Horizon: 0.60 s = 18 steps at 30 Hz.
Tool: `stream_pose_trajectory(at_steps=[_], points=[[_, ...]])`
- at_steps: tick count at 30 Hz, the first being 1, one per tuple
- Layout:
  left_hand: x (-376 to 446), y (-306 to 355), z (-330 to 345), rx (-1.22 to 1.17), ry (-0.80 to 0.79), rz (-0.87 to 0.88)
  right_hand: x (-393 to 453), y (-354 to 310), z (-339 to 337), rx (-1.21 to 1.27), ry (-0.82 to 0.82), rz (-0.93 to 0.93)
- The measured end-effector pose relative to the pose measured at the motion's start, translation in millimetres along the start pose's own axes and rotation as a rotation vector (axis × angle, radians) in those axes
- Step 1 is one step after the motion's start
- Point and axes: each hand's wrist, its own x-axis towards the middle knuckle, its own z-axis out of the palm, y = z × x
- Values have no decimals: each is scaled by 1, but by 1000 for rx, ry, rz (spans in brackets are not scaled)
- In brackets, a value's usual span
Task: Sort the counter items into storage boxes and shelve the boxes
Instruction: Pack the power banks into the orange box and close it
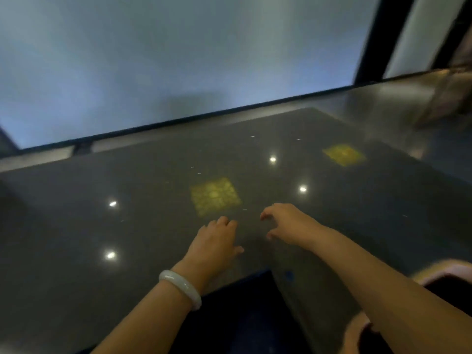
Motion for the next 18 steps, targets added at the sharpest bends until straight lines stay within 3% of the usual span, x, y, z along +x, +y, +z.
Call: stream_pose_trajectory(at_steps=[9,18], points=[[-117,-149,-1,-65,101,-470,99,-189,64,-48,-228,-404],[-191,-270,6,-123,138,-758,158,-350,123,-87,-327,-646]])
